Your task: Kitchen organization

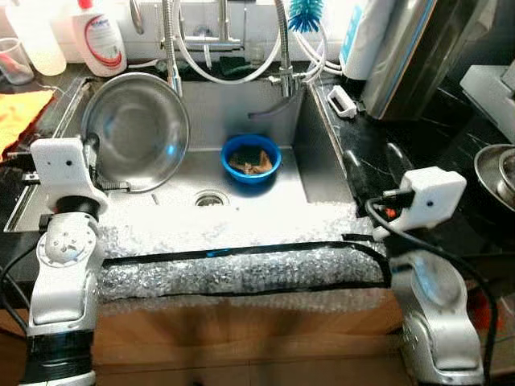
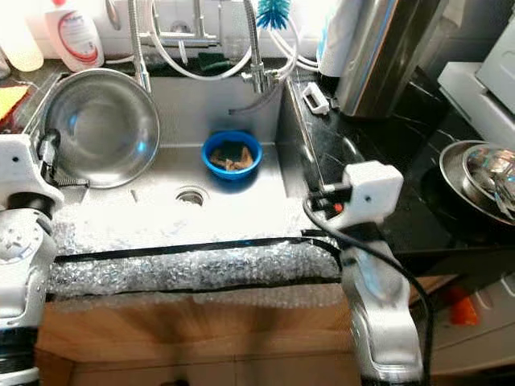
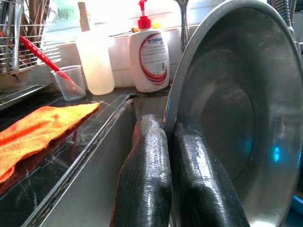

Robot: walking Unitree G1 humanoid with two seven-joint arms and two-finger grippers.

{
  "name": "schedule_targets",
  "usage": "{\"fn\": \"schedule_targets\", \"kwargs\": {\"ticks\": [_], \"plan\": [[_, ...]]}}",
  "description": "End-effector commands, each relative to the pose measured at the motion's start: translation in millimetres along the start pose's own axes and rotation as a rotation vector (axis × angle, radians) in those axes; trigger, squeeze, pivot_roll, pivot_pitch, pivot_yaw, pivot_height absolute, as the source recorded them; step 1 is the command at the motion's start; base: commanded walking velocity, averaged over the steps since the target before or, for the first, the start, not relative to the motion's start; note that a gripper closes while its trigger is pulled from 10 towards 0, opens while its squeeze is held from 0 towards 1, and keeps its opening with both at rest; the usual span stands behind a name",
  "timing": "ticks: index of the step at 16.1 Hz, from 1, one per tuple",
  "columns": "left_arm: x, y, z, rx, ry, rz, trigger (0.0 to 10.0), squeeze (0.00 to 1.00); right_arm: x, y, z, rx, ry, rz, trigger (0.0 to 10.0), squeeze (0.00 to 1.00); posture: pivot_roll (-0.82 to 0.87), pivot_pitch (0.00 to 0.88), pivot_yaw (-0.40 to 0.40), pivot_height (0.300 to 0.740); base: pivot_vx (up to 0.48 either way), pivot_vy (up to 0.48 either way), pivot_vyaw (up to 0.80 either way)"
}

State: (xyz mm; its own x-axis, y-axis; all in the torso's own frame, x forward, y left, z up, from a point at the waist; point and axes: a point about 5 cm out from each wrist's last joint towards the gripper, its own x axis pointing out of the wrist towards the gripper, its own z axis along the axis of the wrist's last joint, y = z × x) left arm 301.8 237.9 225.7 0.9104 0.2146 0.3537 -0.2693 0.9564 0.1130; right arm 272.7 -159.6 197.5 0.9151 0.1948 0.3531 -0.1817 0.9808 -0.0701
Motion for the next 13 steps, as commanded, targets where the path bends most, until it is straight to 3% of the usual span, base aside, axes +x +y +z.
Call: {"fn": "schedule_targets", "kwargs": {"ticks": [1, 9, 11, 13], "plan": [[2.9, 4.3, -3, 0.018, 0.021, 0.043, 10.0, 0.00, -5.5, -2.0, 3, -0.015, 0.001, -0.013, 10.0, 0.00, 0.03, 0.138, -0.045, 0.740, 0.000, 0.000, 0.00], [3.8, -1.8, -28, -0.061, 0.176, 0.041, 10.0, 0.00, -13.1, 2.3, -2, 0.001, 0.046, -0.036, 10.0, 0.00, 0.03, 0.110, -0.042, 0.740, 0.000, 0.000, 0.00], [1.9, -6.0, -38, -0.161, 0.261, 0.026, 10.0, 0.00, -11.9, 6.3, -1, 0.012, 0.039, -0.027, 10.0, 0.00, 0.03, 0.102, -0.039, 0.740, 0.000, 0.000, 0.00], [3.4, -10.0, -39, -0.178, 0.268, 0.004, 10.0, 0.00, -11.0, 7.9, 0, 0.018, 0.036, -0.026, 10.0, 0.00, 0.03, 0.099, -0.038, 0.740, 0.000, 0.000, 0.00]]}}
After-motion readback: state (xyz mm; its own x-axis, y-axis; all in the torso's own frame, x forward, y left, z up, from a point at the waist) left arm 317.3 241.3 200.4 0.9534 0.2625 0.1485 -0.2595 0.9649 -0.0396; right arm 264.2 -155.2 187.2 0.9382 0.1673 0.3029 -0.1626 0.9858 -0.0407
